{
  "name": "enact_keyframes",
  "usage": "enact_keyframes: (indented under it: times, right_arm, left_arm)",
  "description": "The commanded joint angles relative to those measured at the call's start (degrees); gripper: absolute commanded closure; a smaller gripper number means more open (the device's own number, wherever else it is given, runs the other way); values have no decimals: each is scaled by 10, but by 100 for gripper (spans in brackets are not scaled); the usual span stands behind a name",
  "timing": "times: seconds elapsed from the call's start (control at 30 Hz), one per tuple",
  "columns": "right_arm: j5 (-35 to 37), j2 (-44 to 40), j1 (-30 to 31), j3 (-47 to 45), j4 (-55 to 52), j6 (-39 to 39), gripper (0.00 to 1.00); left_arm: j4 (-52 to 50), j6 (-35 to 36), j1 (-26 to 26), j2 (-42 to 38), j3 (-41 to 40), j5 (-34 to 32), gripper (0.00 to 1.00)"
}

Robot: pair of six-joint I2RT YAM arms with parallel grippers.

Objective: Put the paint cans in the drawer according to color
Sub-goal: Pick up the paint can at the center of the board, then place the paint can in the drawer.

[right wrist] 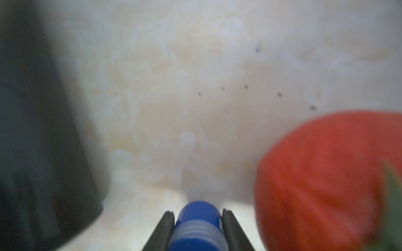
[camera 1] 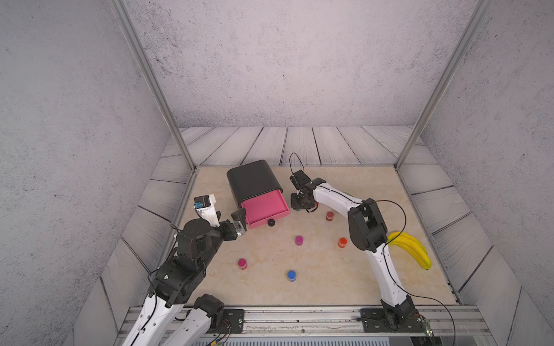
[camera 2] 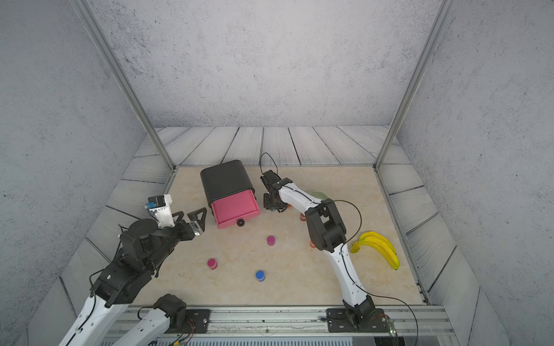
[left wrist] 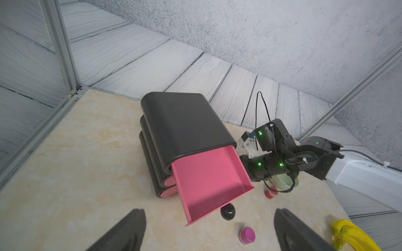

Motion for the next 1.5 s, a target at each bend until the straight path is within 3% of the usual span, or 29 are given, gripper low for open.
enact_keyframes:
  times: [0.0, 0.17, 0.33, 0.5, 0.67, 1.03, 1.23, 1.4, 1.47]
  right_arm:
    - [6, -166, 2, -93, 48, -7, 67]
    - [-20, -346, 2, -267, 141, -15, 67]
    - [-124, -433, 10, -355, 264, 7, 67]
    - [-136, -375, 55, -291, 236, -24, 67]
    - [-116, -270, 97, -170, 148, -79, 66]
    - [-18, -137, 110, -23, 27, -109, 59]
    - [-21, -154, 110, -4, 14, -124, 39]
    - [-4, -235, 110, -15, -8, -127, 42]
    - [-4, -312, 110, -91, 28, -133, 42]
  left_arm:
    - [56, -14, 4, 1, 5, 32, 1]
    - [136, -68, 4, 31, -18, 120, 2]
    - [192, -136, 4, 48, -71, 135, 2]
    - [192, -150, 4, 40, -97, 112, 2]
    - [148, -125, 5, 9, -93, 85, 2]
    - [78, -71, 6, -30, -61, 75, 2]
    - [63, -50, 6, -17, -39, 143, 2]
    - [39, -52, 6, -3, -23, 238, 1]
    - [32, -55, 6, 7, -25, 289, 1]
